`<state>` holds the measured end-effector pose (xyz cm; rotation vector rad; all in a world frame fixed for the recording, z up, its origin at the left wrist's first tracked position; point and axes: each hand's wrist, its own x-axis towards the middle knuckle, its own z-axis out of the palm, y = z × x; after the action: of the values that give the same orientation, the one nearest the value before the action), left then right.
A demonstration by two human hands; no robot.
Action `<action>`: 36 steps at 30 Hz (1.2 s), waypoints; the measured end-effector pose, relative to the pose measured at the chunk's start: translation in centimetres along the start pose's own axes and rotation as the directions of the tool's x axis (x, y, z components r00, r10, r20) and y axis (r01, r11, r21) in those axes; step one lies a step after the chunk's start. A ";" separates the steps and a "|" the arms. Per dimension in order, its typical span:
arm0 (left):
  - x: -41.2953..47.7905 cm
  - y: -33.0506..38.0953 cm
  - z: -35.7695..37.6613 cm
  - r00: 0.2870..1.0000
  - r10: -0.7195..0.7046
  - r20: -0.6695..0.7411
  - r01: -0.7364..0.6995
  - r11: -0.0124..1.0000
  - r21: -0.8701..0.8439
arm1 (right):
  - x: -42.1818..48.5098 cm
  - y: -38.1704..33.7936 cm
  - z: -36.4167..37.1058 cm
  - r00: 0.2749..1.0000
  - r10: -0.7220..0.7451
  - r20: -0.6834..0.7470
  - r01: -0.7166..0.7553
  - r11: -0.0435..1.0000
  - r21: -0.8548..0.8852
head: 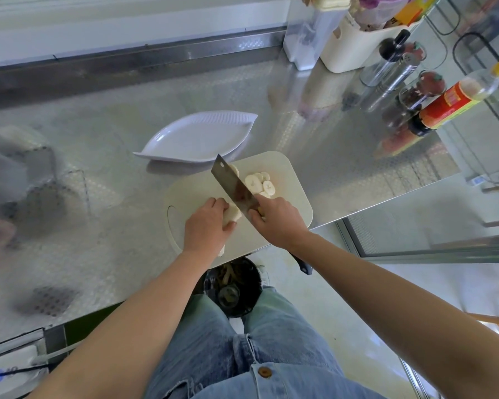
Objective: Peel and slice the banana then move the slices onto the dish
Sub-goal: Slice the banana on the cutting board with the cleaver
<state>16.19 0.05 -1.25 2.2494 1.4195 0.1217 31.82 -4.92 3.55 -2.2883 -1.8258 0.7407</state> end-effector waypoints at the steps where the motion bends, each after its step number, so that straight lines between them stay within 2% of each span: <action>1: 0.0 0.0 0.0 1.000 0.002 0.002 -0.002 1.000 0.003 | 0.0 -0.1 -0.2 1.000 -0.010 0.007 0.010 1.000 -0.011; 20: 0.0 -0.1 0.2 1.000 -0.009 -0.020 0.008 0.999 -0.046 | 0.7 -0.3 2.3 0.992 0.043 0.121 -0.035 0.997 -0.061; 28: -0.7 -0.5 0.1 0.998 -0.020 -0.057 0.015 0.997 -0.075 | 0.2 -0.4 0.1 1.000 0.003 -0.006 -0.003 1.000 -0.019; 36: -0.7 -0.3 -0.3 0.999 -0.048 -0.024 0.047 0.998 -0.029 | -0.1 -0.5 -0.2 1.000 -0.001 0.024 0.002 0.999 -0.044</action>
<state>15.55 -0.31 -1.00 2.1969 1.4734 0.1540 31.48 -4.83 3.95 -2.3144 -1.8722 0.7384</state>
